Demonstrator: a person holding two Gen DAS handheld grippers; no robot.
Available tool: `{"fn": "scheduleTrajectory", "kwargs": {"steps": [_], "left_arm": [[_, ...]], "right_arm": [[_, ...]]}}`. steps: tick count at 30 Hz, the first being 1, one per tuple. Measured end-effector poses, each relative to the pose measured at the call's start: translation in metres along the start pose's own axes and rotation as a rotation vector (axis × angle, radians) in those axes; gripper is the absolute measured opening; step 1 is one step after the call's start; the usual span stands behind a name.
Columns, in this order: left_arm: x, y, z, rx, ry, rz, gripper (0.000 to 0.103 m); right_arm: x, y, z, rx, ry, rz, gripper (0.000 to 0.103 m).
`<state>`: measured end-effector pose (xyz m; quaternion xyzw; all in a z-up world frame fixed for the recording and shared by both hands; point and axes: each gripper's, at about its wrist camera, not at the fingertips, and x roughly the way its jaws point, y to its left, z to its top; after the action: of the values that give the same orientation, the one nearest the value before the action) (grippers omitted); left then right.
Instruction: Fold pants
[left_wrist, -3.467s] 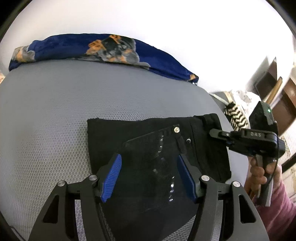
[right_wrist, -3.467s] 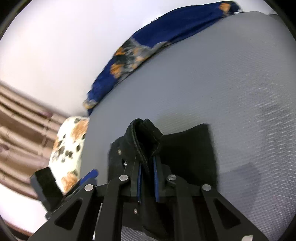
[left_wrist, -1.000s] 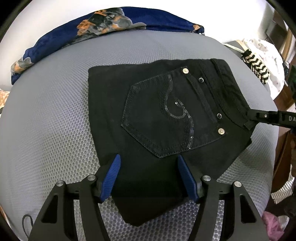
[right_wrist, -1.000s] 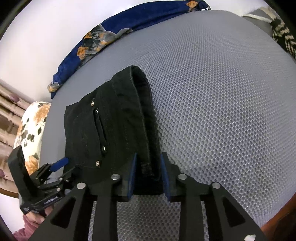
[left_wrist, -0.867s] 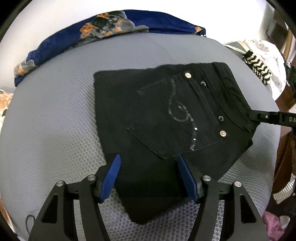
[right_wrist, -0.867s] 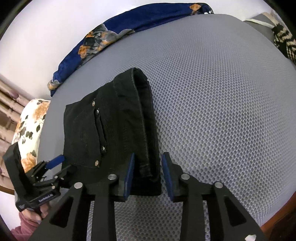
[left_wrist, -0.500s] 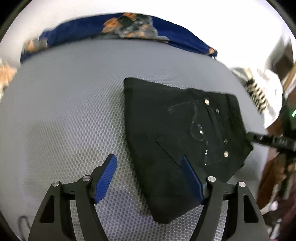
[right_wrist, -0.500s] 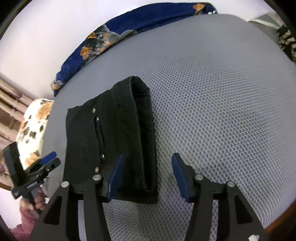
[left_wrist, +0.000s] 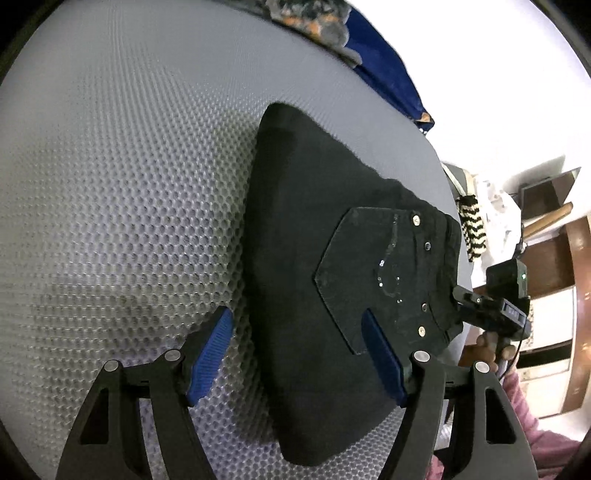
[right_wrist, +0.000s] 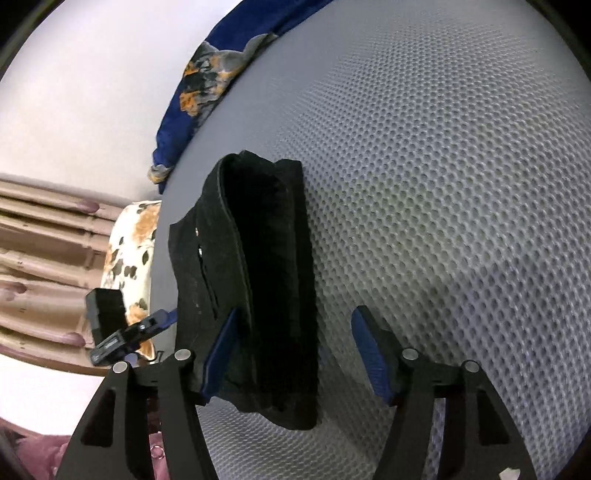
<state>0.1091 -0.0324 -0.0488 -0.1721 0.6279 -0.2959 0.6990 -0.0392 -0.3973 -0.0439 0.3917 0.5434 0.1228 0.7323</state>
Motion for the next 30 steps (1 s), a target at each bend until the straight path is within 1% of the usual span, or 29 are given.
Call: {"fn": "scheduleTrajectory", "kwargs": {"steps": [2,3,5,6,11,15,17,19,20,21,22,24,26,30], "left_arm": [[0.0,0.0,0.001,-0.006,-0.003,-0.021,0.072],[0.001,0.001,0.003,-0.008,0.001,-0.034,0.072],[0.004,0.002,0.005,-0.02,0.01,-0.074,0.071],[0.006,0.003,0.006,-0.025,0.017,-0.092,0.069],[0.013,0.003,0.013,-0.033,0.011,-0.168,0.069],[0.02,0.0,0.02,-0.026,0.0,-0.195,0.069],[0.022,-0.004,0.021,-0.02,-0.009,-0.181,0.064],[0.022,-0.007,0.021,-0.018,-0.012,-0.145,0.042],[0.022,-0.008,0.022,-0.019,-0.015,-0.13,0.037],[0.02,-0.007,0.022,-0.02,-0.017,-0.131,0.029],[0.018,-0.006,0.022,-0.025,-0.02,-0.138,0.025],[0.013,-0.008,0.024,-0.023,-0.027,-0.136,0.023],[0.007,-0.014,0.024,0.011,-0.04,-0.111,0.021],[-0.009,-0.023,0.035,0.047,-0.08,-0.106,0.02]], "right_arm": [[0.006,0.0,0.004,-0.009,0.022,0.022,0.059],[0.009,0.001,0.006,-0.015,0.037,0.044,0.05],[0.017,-0.001,0.009,-0.003,0.071,0.075,0.041],[0.02,-0.002,0.011,-0.002,0.077,0.072,0.04],[0.031,-0.001,0.024,0.007,0.104,0.135,0.041],[0.041,0.003,0.033,0.019,0.105,0.166,0.041],[0.045,0.008,0.034,0.023,0.087,0.156,0.04],[0.044,0.014,0.03,0.01,0.056,0.11,0.036],[0.042,0.02,0.027,0.0,0.04,0.087,0.032],[0.04,0.023,0.026,-0.004,0.03,0.076,0.03],[0.037,0.026,0.025,-0.006,0.021,0.07,0.029],[0.033,0.037,0.024,-0.017,0.003,0.075,0.027],[0.031,0.049,0.024,-0.034,-0.005,0.066,0.025],[0.034,0.07,0.033,-0.042,-0.012,0.06,0.024]]}}
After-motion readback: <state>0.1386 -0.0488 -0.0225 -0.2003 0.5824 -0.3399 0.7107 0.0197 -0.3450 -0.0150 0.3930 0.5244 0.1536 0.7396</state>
